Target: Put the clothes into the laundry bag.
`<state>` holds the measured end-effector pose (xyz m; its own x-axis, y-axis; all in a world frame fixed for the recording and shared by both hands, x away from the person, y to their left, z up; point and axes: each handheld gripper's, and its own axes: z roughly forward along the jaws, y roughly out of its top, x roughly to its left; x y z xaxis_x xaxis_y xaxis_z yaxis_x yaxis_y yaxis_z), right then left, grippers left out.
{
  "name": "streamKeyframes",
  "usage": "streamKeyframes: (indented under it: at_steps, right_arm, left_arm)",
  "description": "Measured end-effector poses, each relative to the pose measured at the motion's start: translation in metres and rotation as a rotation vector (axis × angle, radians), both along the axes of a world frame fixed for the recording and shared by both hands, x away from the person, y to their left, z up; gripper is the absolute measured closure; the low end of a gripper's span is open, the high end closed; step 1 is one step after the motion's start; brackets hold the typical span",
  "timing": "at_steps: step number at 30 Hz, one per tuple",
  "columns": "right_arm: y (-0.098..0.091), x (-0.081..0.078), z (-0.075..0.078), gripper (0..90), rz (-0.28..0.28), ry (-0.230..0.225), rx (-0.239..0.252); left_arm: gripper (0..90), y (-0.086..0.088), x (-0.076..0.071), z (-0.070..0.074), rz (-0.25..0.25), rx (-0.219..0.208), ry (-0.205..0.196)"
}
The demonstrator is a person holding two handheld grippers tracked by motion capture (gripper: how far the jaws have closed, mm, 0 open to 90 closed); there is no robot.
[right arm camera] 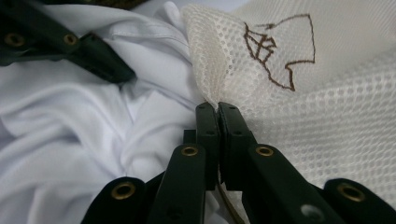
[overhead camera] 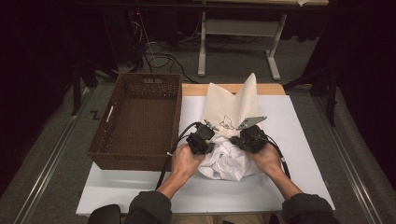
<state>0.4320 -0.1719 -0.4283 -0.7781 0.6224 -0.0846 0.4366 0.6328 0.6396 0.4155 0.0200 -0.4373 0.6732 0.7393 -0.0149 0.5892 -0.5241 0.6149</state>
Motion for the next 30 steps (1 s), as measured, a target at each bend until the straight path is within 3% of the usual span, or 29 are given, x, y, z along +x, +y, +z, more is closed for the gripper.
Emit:
streamKeyframes:
  at_steps: [2, 5, 8, 11, 13, 17, 22, 26, 28, 30]
  right_arm:
    - [0.002, 0.000, 0.009, 88.9, 0.010, -0.015, 0.007]
    - [0.008, -0.001, 0.022, 89.0, 0.028, -0.048, 0.029]
    - [0.012, -0.006, 0.030, 89.0, 0.065, -0.074, 0.055]
    - [0.009, -0.010, 0.030, 89.0, 0.076, -0.052, 0.094]
    - [0.005, -0.011, 0.030, 89.1, 0.084, -0.048, 0.107]
    - [0.003, -0.012, 0.024, 89.0, 0.077, -0.035, 0.093]
    - [0.004, -0.013, 0.010, 89.1, 0.067, -0.014, 0.070]
    - [0.004, -0.012, 0.006, 89.0, 0.055, -0.012, 0.033]
    - [0.002, -0.010, 0.006, 89.0, 0.039, -0.007, 0.025]
    - [0.000, -0.006, 0.005, 89.0, 0.025, 0.006, 0.021]
  left_arm:
    - [81.0, -0.001, -0.007, 0.010, -0.053, -0.030, -0.025]
    - [81.0, -0.008, -0.011, 0.020, -0.098, -0.040, -0.037]
    - [81.0, -0.012, -0.005, 0.021, -0.103, -0.063, -0.023]
    - [80.8, -0.015, 0.006, 0.014, -0.075, -0.106, -0.001]
    - [80.6, -0.017, 0.013, 0.010, -0.065, -0.111, -0.001]
    - [80.2, -0.023, 0.023, 0.003, -0.025, -0.054, -0.022]
    - [77.8, -0.025, 0.032, -0.007, 0.020, 0.011, -0.016]
    - [67.4, -0.025, 0.020, -0.001, 0.020, 0.068, -0.068]
    - [58.6, -0.021, 0.011, 0.005, 0.013, 0.066, -0.085]
    - [55.5, -0.017, 0.002, 0.008, 0.001, 0.069, -0.095]
